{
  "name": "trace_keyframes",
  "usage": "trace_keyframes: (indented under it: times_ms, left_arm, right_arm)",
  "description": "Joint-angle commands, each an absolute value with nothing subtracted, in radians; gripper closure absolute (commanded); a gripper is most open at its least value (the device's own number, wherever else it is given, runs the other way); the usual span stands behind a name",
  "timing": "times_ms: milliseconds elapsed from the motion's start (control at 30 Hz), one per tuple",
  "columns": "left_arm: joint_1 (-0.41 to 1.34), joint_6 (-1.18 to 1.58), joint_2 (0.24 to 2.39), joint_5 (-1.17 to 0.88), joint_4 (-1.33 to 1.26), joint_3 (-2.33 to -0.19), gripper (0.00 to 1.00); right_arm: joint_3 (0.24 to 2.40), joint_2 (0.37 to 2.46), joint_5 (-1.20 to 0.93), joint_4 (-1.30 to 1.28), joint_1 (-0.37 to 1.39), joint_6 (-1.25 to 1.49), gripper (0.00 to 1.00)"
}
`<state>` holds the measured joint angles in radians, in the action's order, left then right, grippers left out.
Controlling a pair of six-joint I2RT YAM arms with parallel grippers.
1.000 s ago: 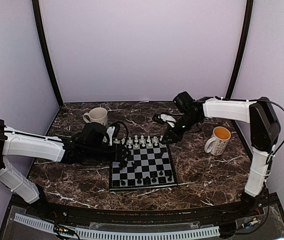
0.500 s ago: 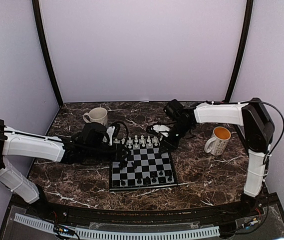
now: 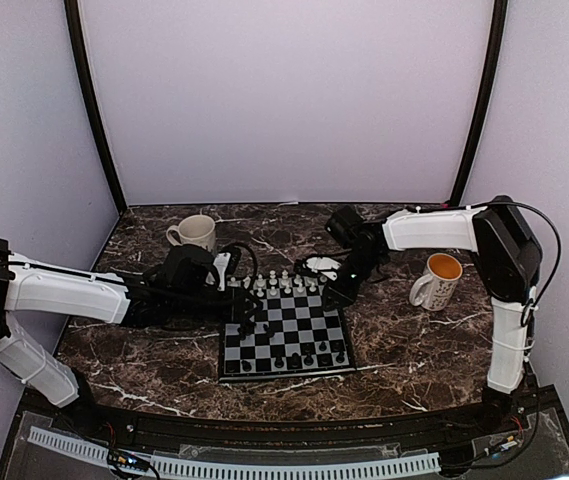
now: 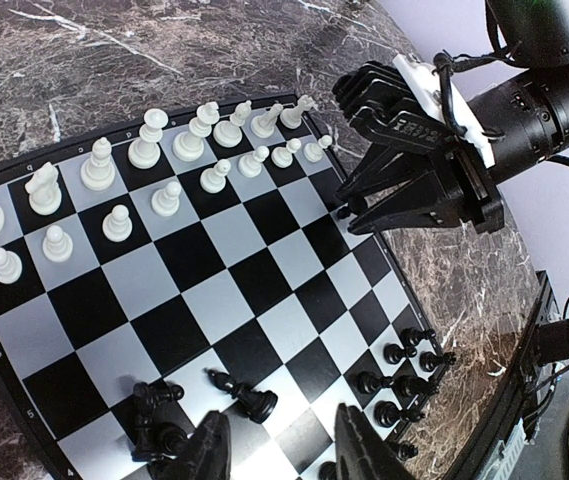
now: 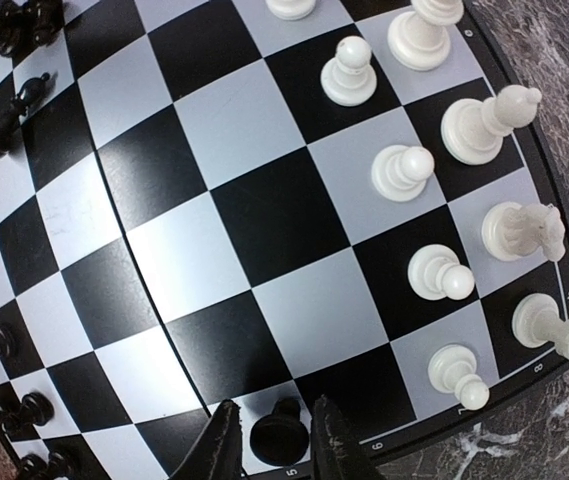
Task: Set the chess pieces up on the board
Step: Pick up the pawn from the chessboard, then pass from the right arm to the left
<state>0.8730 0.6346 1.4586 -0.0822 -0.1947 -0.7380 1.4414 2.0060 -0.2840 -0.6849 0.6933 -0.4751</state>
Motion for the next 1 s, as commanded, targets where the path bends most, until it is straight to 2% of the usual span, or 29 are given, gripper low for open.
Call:
trace_keyframes:
  times_ms: [0,133,400,567,767,967]
  left_arm:
    - [0.871,0.632,1.437,-0.081,-0.218,-0.731,0.63]
    - [0.871,0.632,1.440,-0.081,-0.218,-0.732,0.63]
    - [0.871,0.614,1.442,-0.081,-0.234,-0.729,0.63]
    - [0.882,0.539,1.424,-0.101,-0.380,-0.693,0.63]
    - [0.948,0.382,1.440,-0.086,-0.631,-0.681,0.62]
    - [1.003,0.188,1.513,-0.044,-0.807,-0.691,0.61]
  right_arm:
    - [1.463,2.018,-0.291,-0.692,0.701,-0.478,0.77]
    - [1.463,2.016,-0.299,-0.695,0.701,-0.476,0.85]
    - [1.486,1.990,-0.396,-0.713,0.687,-0.450,0.91]
    - [1.555,1.959,-0.838,-0.741,0.603,-0.361,0.91]
    - [1.561,1.936,-1.166,-0.683,0.584,-0.217,0.91]
    - [1.386,1.869,-1.341,-0.289,0.583,0.152,0.90]
